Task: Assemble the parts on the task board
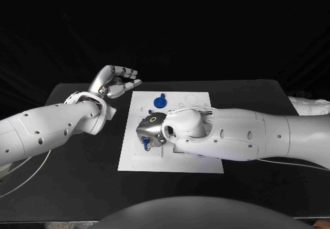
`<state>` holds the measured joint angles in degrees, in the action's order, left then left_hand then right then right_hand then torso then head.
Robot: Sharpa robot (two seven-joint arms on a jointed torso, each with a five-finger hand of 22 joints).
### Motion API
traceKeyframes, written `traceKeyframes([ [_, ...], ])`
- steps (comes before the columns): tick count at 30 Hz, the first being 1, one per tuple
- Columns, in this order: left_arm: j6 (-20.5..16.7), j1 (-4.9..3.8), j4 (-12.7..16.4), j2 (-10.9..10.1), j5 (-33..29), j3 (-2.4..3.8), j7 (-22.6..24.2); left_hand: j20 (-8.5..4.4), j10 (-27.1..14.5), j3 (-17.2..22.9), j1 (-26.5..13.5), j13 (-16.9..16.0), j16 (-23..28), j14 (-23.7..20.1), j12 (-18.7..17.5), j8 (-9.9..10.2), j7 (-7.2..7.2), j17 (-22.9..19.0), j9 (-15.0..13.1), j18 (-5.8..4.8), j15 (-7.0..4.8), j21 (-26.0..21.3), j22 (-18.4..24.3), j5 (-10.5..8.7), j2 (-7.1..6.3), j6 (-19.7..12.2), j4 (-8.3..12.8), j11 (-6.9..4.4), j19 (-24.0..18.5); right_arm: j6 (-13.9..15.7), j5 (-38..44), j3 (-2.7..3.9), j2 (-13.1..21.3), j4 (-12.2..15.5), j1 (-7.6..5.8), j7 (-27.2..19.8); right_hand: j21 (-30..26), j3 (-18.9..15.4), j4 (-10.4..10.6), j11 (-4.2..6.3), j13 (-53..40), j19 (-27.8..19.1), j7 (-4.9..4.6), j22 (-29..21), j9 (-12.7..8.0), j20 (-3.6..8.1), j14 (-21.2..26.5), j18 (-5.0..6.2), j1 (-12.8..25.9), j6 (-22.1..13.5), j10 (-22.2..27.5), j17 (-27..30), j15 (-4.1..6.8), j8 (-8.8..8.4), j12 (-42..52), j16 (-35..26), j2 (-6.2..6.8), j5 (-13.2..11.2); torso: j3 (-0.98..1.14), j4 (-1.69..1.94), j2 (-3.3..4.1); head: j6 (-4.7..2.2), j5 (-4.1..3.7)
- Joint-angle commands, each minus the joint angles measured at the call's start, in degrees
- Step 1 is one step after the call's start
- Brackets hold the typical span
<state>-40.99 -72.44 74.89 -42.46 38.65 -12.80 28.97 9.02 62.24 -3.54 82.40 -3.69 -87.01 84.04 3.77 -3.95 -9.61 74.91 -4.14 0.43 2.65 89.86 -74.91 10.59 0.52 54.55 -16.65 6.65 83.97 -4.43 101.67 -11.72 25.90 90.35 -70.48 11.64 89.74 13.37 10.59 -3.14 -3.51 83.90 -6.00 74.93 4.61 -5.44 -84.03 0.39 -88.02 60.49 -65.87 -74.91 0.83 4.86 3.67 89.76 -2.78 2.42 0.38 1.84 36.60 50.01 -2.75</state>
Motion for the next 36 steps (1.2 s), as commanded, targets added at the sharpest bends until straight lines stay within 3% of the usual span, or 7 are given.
traceKeyframes([
  [1,0.42,-0.04,-0.01,0.14,0.19,0.04,0.50,-0.53,0.12,-0.22,0.43,0.02,0.32,3.59,0.04,0.25,-0.01,8.31,0.08,-0.43,-0.22,0.14,-15.09,0.22,0.06,0.07,-0.05,-0.22,6.03,-2.20,0.09,-0.04,0.06,0.04,-0.07,-0.28,0.26,0.34,-0.06,-0.01,0.08,6.10,-0.11,15.07,0.03,-0.05,-5.97,-0.39,-0.10,0.40,0.24,-15.09,0.03,0.16,-0.25,0.24,-0.25,0.29,0.01,0.02,-0.01,-0.01,-0.02],
  [21,0.43,-0.03,-0.15,0.16,0.19,0.04,0.51,-0.53,0.12,-0.22,0.43,0.02,0.32,3.59,0.04,0.25,-0.01,8.31,0.08,-0.43,-0.22,0.14,-15.09,0.22,0.06,0.07,-0.05,-0.22,6.03,-4.76,-0.82,-0.04,0.12,0.34,-0.16,-0.53,0.26,0.49,-0.04,0.13,0.09,6.10,0.06,15.07,-0.08,0.03,-5.97,-0.39,-0.03,-0.04,0.89,-15.09,0.15,-0.17,-0.27,0.24,-0.06,0.28,0.00,0.03,0.00,-0.01,0.16],
  [24,0.45,-0.03,-0.14,0.15,0.19,0.04,0.51,-0.53,0.12,-0.22,0.43,0.02,0.32,3.59,0.04,0.25,-0.01,8.31,0.08,-0.43,-0.22,0.14,-15.09,0.22,0.06,0.07,-0.05,-0.22,6.03,-4.94,-0.83,-0.04,0.11,0.44,-0.16,-0.34,0.26,0.45,-0.16,0.11,0.11,6.10,0.11,15.07,-0.23,0.07,-5.97,-0.39,-0.02,-0.70,1.70,-15.09,0.18,-0.58,-0.33,0.24,0.51,0.28,0.00,0.04,0.03,-0.01,0.15],
  [26,0.46,-0.03,-0.14,0.15,0.19,0.04,0.50,-0.53,0.12,-0.22,0.43,0.02,0.32,3.59,0.04,0.25,-0.01,8.31,0.08,-0.43,-0.22,0.14,-15.09,0.22,0.06,0.07,-0.05,-0.22,6.03,-5.13,-0.74,-0.05,0.10,0.56,-0.16,-0.14,0.26,0.29,-0.11,-0.14,0.18,6.10,-0.06,15.07,-0.73,0.03,-5.97,-0.39,0.19,-3.04,4.24,-15.09,0.05,-1.46,-0.42,0.24,1.47,0.15,-0.02,0.04,-0.01,-0.01,0.17],
  [29,0.44,-0.03,-0.14,0.15,0.19,0.04,0.50,-0.53,0.12,-0.22,0.43,0.02,0.32,3.59,0.04,0.25,-0.01,8.31,0.08,-0.43,-0.22,0.14,-15.09,0.22,0.06,0.07,-0.05,-0.22,6.03,-4.93,-0.66,-0.05,0.16,0.80,-0.16,0.18,0.26,-0.60,0.16,-1.05,0.16,6.10,-1.00,15.07,-1.23,-0.26,-5.97,-0.39,1.11,-9.11,9.00,-15.09,-0.50,-1.24,-0.37,0.24,3.66,0.09,-0.03,0.03,0.03,-0.01,0.16],
  [33,0.44,-0.03,-0.15,0.16,0.19,0.04,0.51,-0.53,0.12,-0.22,0.43,0.02,0.32,3.59,0.04,0.25,-0.01,8.31,0.08,-0.43,-0.22,0.14,-15.09,0.22,0.06,0.07,-0.05,-0.22,6.03,-3.46,-0.61,-0.05,0.32,1.06,-0.15,0.24,0.26,-2.95,0.13,-2.79,0.01,6.10,-2.74,15.07,-1.34,-1.23,-5.97,-0.39,3.32,-20.17,15.01,-15.09,-1.88,-1.75,-0.25,0.24,5.82,0.32,-0.02,0.00,0.04,-0.01,0.27],
  [36,0.46,-0.03,-0.14,0.18,0.19,0.04,0.52,-0.53,0.12,-0.22,0.43,0.02,0.32,3.59,0.04,0.25,-0.01,8.31,0.08,-0.43,-0.22,0.14,-15.09,0.22,0.06,0.07,-0.05,-0.22,6.03,-1.49,-0.61,-0.05,0.55,1.25,-0.15,-0.02,0.26,-4.58,0.24,-3.34,-0.09,6.10,-3.41,15.07,-1.33,-1.78,-5.97,-0.39,5.07,-23.18,16.80,-15.09,-2.40,-1.72,-0.08,0.24,6.65,0.27,-0.02,0.01,0.04,-0.01,0.20],
])
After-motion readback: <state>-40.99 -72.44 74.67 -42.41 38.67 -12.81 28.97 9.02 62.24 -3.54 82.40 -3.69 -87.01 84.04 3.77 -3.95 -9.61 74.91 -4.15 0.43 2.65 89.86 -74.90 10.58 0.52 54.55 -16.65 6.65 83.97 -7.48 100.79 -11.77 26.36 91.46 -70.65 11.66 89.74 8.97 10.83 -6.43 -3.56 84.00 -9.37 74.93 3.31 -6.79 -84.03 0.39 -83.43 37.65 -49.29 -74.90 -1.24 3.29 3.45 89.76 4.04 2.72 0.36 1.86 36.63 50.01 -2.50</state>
